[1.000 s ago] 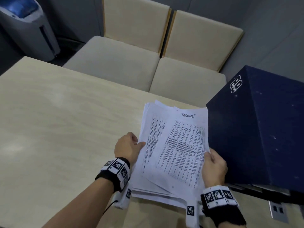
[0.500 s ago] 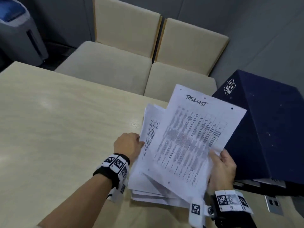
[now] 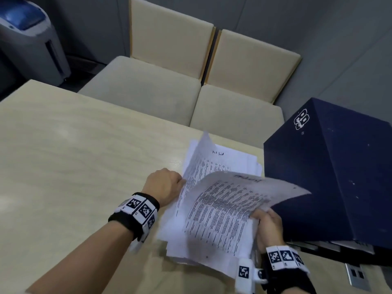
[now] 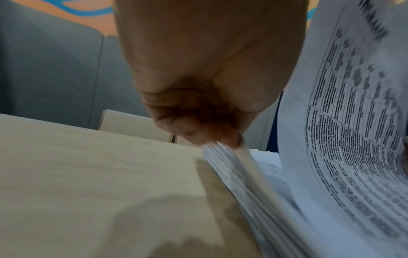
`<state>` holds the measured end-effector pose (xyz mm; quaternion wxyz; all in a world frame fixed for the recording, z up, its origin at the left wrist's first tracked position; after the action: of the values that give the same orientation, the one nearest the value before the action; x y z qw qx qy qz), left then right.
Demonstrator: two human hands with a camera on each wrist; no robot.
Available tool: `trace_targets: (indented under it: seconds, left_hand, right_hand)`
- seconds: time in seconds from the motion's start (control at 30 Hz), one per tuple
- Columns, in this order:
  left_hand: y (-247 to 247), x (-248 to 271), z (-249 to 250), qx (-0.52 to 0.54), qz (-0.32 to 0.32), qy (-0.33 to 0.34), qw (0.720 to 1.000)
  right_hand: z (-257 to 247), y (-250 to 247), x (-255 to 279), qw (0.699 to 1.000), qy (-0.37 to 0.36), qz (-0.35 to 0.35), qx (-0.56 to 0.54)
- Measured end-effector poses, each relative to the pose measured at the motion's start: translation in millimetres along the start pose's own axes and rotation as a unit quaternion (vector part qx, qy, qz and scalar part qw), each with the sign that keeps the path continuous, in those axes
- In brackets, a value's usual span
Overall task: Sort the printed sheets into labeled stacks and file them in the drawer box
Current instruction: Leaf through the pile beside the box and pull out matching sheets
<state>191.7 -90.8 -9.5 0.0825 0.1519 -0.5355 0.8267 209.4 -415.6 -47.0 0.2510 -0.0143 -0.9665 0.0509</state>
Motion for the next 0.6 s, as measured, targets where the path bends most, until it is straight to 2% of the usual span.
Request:
trace_targets:
  seconds: [0.1, 0.2, 0.27, 0.37, 0.43, 0.47, 0.53, 0.6]
  left_hand:
    - [-10, -2, 9, 0.088, 0.038, 0.074, 0.993]
    - [-11, -3, 7, 0.190, 0.058, 0.099, 0.975]
    - [-3, -3, 10, 0.297, 0.019, 0.120, 0.947]
    - [12, 0, 18, 0.442, -0.064, 0.128, 0.886]
    - [17, 2, 18, 0.458, -0.073, 0.099, 0.880]
    - [17, 1, 14, 0.439, -0.052, 0.071, 0.894]
    - [15, 0, -4, 0.374, 0.041, -0.015, 0.926]
    - [16, 6, -23, 0.319, 0.103, -0.112, 0.936]
  right_hand:
    - [-4, 2, -6, 0.999, 0.007, -0.009, -0.044]
    - [-2, 2, -11, 0.998, 0.021, -0.022, -0.063]
    - [-1, 3, -12, 0.997, 0.026, -0.022, -0.072]
    - [-6, -4, -8, 0.999, 0.019, 0.009, -0.049]
    - [-13, -6, -3, 0.998, -0.012, 0.016, -0.053]
    - [-16, -7, 0, 0.997, -0.028, 0.016, -0.064]
    - [-12, -12, 0, 0.997, -0.037, 0.021, -0.071]
    - [-3, -19, -4, 0.997, -0.037, 0.032, -0.052]
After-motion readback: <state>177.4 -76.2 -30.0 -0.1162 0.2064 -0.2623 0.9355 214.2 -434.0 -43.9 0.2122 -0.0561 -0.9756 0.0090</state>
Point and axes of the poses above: each hand's wrist, its own x-axis away from the middle knuckle, its own y-axis out of the palm, z = x × y, the point moved 9 cm from there along -x, towards the middle knuckle, and after that the axes turned 11 degrees about -z, right-handed, at the moved point
